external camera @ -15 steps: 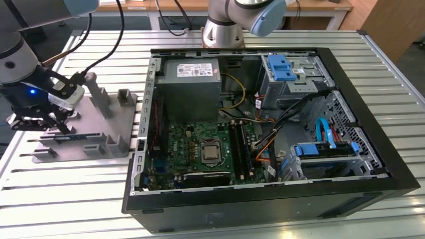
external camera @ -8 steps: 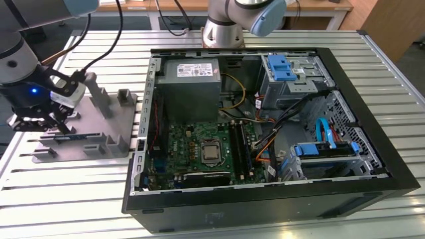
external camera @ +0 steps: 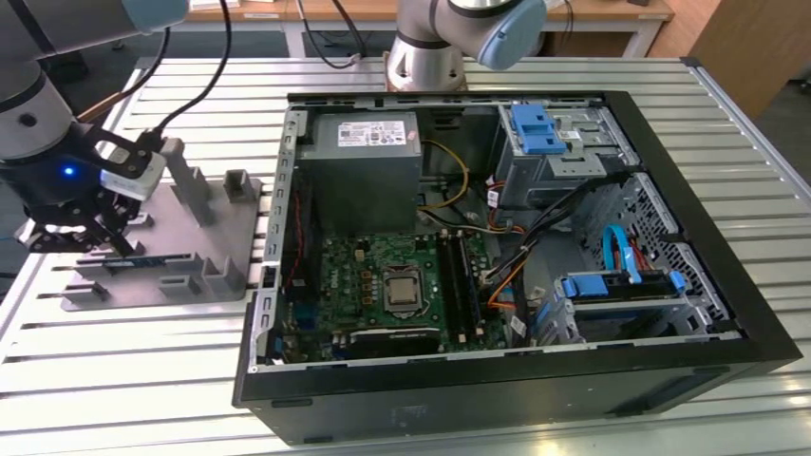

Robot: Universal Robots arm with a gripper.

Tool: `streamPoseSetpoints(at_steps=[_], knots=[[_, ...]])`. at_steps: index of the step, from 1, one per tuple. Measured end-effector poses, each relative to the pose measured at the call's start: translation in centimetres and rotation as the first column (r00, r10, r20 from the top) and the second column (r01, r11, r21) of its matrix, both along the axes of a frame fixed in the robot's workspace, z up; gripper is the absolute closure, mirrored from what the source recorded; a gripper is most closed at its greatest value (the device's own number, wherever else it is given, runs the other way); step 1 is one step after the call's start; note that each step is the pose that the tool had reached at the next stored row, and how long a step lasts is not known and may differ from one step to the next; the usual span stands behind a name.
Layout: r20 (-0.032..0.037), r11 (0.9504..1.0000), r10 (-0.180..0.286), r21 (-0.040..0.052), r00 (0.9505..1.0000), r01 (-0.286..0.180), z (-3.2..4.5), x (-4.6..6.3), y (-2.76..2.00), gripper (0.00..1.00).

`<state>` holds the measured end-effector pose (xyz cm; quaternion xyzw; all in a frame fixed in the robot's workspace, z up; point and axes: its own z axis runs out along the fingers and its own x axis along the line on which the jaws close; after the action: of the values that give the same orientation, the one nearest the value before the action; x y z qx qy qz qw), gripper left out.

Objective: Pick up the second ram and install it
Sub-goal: 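Pick up the second ram and move it above second insertion slot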

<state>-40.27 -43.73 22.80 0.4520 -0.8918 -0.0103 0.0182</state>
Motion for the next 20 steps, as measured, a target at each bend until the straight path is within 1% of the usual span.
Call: streamPoseSetpoints(at_steps=[5,10,14,20], knots=[[0.0,0.9988,0.049,0.0001,0.9988,-0.049,0.0,0.0,0.0,0.9],[0.0,0.9957,0.093,0.0,0.9957,-0.093,0.0,0.0,0.0,0.9],[0.0,0.9918,0.128,0.0001,0.9918,-0.128,-0.01,0.0,0.0,0.9],[0.0,0.9839,0.179,0.0,0.9839,-0.179,-0.01,0.0,0.0,0.9]])
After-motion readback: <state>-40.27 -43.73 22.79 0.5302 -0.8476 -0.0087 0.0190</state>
